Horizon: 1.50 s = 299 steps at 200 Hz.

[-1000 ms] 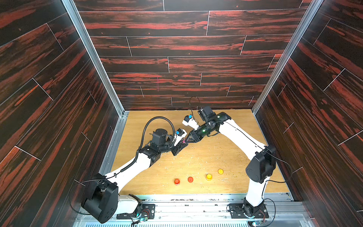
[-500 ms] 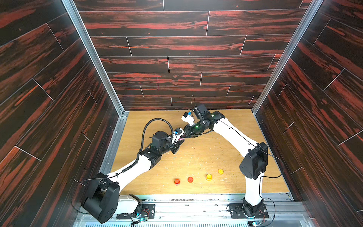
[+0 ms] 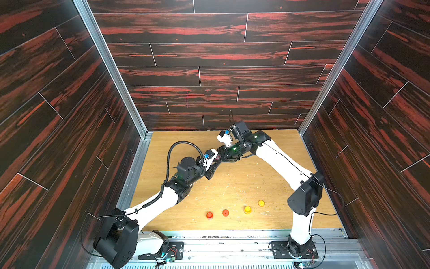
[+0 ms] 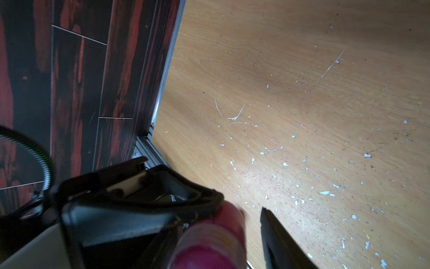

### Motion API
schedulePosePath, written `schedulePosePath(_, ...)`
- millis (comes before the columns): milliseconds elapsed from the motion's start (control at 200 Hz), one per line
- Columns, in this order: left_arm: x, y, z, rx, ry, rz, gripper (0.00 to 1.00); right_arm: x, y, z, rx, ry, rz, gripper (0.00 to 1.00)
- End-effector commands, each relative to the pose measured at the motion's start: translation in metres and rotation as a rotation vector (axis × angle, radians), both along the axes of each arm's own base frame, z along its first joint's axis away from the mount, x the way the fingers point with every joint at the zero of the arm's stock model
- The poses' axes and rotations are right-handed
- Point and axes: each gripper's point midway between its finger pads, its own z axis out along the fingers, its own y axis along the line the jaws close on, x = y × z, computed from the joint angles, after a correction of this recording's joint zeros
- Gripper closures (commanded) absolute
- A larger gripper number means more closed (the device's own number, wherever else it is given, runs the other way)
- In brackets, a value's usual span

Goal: Close the paint jar lid
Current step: Screw the lid onto the paint jar.

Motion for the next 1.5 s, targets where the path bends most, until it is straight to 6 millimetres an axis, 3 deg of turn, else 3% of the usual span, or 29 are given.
schedulePosePath(0,-0.019,-0.015,0.030,-0.134,-0.051,-0.096,0.88,-0.027,0.003,0.024,0.066,-0.012,0.109,0.41)
schedulePosePath(511,-0.021,-0.026,0.026,-0.201,0.011,-0.159,0.88,-0.019,-0.040,0.057,0.069,-0.181,0.112,0.35)
schedulePosePath(731,-0.025,-0.030,0.028,-0.241,0.037,-0.204,0.88,-0.014,-0.066,0.061,0.003,-0.359,0.161,0.35)
schedulePosePath(867,-0.032,-0.036,0.035,-0.278,0.059,-0.274,0.89,-0.015,-0.069,0.057,0.000,-0.526,0.250,0.35)
schedulePosePath(1017,-0.037,-0.040,0.041,-0.306,0.083,-0.333,0.89,-0.018,-0.067,0.067,0.095,-0.623,0.316,0.35)
schedulePosePath(1493,-0.035,-0.042,0.043,-0.316,0.094,-0.350,0.89,-0.018,-0.057,0.058,0.151,-0.578,0.378,0.37)
